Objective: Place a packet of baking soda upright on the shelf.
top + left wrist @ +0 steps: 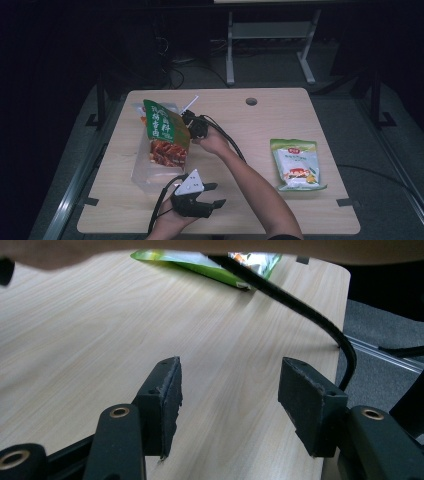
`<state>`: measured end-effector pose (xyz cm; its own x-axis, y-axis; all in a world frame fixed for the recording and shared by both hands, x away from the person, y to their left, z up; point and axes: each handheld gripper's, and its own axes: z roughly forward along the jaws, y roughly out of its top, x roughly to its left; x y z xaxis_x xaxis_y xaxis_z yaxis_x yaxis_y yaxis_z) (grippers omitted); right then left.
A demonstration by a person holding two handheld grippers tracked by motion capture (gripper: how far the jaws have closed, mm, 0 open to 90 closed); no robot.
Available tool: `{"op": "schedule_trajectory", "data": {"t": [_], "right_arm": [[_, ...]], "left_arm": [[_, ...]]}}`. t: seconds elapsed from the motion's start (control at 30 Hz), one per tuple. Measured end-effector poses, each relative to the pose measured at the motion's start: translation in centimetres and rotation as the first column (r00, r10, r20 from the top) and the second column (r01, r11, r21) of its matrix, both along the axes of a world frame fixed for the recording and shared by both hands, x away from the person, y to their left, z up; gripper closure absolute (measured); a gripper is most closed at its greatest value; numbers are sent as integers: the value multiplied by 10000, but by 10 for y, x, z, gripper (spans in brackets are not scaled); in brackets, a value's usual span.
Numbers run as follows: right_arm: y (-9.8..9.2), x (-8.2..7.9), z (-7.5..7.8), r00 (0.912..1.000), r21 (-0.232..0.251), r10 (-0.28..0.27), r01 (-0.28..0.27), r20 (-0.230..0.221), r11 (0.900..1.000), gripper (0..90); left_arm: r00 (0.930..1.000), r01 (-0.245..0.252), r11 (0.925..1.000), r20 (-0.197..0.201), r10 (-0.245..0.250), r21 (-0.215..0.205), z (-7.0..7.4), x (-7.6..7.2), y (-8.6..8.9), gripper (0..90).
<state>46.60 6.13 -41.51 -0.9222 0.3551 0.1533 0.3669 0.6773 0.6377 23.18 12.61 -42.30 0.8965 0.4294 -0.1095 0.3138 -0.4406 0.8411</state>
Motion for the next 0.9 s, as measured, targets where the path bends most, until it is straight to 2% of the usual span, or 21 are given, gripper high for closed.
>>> {"op": "schedule_trajectory", "data": {"t": [0.13,0.3,0.37,0.4,0.47,0.53,0.6,0.67,0.83,0.87,0.9], "right_arm": [[-3,2,-5,9995,393,-223,232,-223,9990,900],[-3,1,-7,9988,531,-388,404,-303,9978,900],[-8,3,-4,9972,827,-495,540,-558,9951,838],[-15,3,-1,9949,1245,-639,733,-782,9895,792],[-22,2,5,9951,1488,-864,926,-475,9845,724],[-29,1,10,9936,1691,-951,1042,-608,9801,703],[-36,0,14,9941,1690,-1008,1063,-408,9799,634],[-45,-2,20,9924,1854,-1145,1211,-458,9752,589],[-64,-12,29,9909,1837,-1335,1339,-146,9738,542],[-70,-13,30,9904,1751,-1380,1354,26,9752,535],[-74,-15,31,9896,1781,-1434,1423,-69,9737,532]], "left_arm": [[10000,-32,10000,-24,32,-7,0,0,1,422],[10000,43,10000,-48,-43,-12,-1,0,-1,421],[10000,4,10000,-10,-4,7,0,-1,-1,418],[10000,-10,10000,-25,10,10,0,-1,0,415],[10000,-20,10000,16,20,-5,0,0,1,413],[10000,-66,10000,-19,66,-15,0,1,0,409],[10000,-47,10000,34,47,65,0,1,0,404],[10000,-46,10000,45,46,85,0,1,1,398],[9999,-105,9999,98,105,59,1,2,1,385],[9999,-126,9999,101,125,59,1,2,1,381],[9998,-135,9999,110,134,73,0,2,1,378]]}}
